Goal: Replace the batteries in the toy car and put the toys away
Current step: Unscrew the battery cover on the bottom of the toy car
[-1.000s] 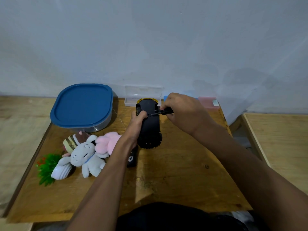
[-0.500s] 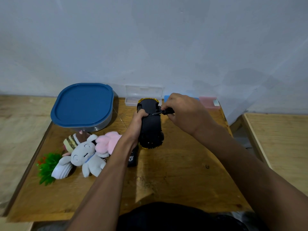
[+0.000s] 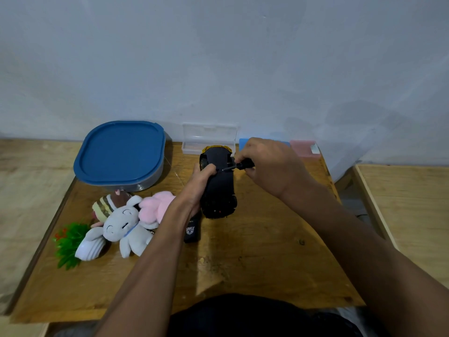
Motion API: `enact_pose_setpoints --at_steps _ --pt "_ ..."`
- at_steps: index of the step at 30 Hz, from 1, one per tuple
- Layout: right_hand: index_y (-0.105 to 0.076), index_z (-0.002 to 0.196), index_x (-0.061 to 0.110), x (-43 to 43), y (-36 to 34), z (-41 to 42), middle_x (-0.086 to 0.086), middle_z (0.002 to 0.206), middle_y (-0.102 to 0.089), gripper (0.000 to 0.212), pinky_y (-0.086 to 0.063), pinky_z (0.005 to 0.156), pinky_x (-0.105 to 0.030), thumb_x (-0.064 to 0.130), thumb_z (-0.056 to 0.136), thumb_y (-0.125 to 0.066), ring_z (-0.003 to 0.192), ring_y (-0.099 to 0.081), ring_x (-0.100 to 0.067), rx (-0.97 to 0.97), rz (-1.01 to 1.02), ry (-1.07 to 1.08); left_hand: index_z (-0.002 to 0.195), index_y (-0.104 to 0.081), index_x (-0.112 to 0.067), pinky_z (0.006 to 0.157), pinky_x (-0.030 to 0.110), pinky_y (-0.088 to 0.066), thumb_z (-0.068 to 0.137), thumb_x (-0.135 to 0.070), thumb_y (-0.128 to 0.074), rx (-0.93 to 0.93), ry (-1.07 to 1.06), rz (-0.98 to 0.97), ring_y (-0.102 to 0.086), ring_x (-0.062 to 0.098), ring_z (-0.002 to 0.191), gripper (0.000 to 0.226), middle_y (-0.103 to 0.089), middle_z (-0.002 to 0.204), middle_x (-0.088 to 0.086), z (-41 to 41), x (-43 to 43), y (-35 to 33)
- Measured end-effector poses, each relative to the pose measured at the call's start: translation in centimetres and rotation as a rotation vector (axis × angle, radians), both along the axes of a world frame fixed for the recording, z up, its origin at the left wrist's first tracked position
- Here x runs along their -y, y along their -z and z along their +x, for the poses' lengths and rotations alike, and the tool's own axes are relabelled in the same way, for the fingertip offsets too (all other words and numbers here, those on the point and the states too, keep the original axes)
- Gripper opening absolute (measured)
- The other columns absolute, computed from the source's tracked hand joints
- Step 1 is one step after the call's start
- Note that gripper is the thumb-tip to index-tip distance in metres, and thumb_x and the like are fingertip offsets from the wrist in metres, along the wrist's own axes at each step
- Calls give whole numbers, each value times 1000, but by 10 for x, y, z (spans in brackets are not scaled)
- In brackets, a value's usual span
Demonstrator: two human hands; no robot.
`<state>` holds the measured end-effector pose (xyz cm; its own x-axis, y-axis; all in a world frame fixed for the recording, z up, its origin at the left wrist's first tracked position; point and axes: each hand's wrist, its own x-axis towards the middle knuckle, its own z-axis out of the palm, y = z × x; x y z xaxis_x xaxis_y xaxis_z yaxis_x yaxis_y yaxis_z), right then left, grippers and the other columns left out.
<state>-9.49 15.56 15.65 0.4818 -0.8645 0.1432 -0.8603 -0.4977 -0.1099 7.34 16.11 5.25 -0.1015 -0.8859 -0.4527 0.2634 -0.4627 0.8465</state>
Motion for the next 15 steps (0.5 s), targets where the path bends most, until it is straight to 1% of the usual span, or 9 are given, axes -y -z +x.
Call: enact_pose_setpoints --at_steps 2,3,4,5,7,8,11,13,15 --pt "-72 102 29 0 2 0 4 102 -65 26 -30 68 -30 12 85 -63 94 -61 -24 -23 -47 -8 129 -43 -17 73 43 -54 64 -40 -65 0 -5 -1 -58 31 93 72 -56 109 18 0 -1 -1" --pt "-71 103 29 0 4 0 4 101 -66 26 -30 68 -30 13 86 -61 93 -61 -24 -42 -72 -6 130 -43 -16 71 42 -54 65 -40 -65 -11 -10 10 -58 31 93 73 -56 110 18 0 -1 -1" --pt "-70 106 30 -1 6 -1 5 100 -65 25 -33 69 -30 16 88 -59 93 -61 -24 -59 -84 5 131 -44 -13 68 40 -55 66 -41 -64 -29 -16 25 -58 31 92 74 -56 110 19 0 -2 -1" --pt "-67 110 30 -2 8 -2 5 101 -65 24 -39 72 -31 22 90 -56 94 -61 -23 -70 -78 24 130 -46 -9 65 37 -54 71 -42 -62 -47 -23 35 -59 30 89 70 -58 108 19 0 -2 -1" --pt "-64 113 27 -3 8 -5 3 100 -65 25 -46 75 -33 38 94 -52 95 -60 -21 -94 -30 76 119 -55 -7 64 33 -51 88 -38 -49 -93 -37 10 -60 25 80 44 -63 98 15 -1 -3 -5" --pt "-64 110 25 -3 8 -5 2 97 -65 30 -45 71 -31 46 94 -51 92 -60 -20 -119 4 103 114 -59 -9 65 33 -50 93 -34 -43 -127 -35 -5 -60 24 77 36 -64 93 14 -1 -2 -6" --pt "-67 94 20 -4 4 -3 -1 81 -62 51 -39 62 -30 61 93 -38 80 -60 -21 -125 60 166 110 -61 -10 65 34 -49 97 -33 -39 -182 -40 -40 -62 22 72 35 -67 86 12 -1 -1 -9" --pt "-68 85 17 -4 4 -1 0 71 -58 56 -39 60 -31 58 97 -31 72 -58 -20 -119 16 192 111 -62 -10 66 34 -50 97 -35 -41 -178 -37 -37 -63 22 72 35 -69 87 12 -1 -1 -9" --pt "-69 85 18 -3 4 -2 2 69 -57 49 -38 60 -31 52 98 -35 70 -57 -19 -117 -11 179 114 -62 -11 69 35 -50 97 -36 -43 -142 -29 -29 -64 22 75 36 -70 90 12 -1 -2 -9"
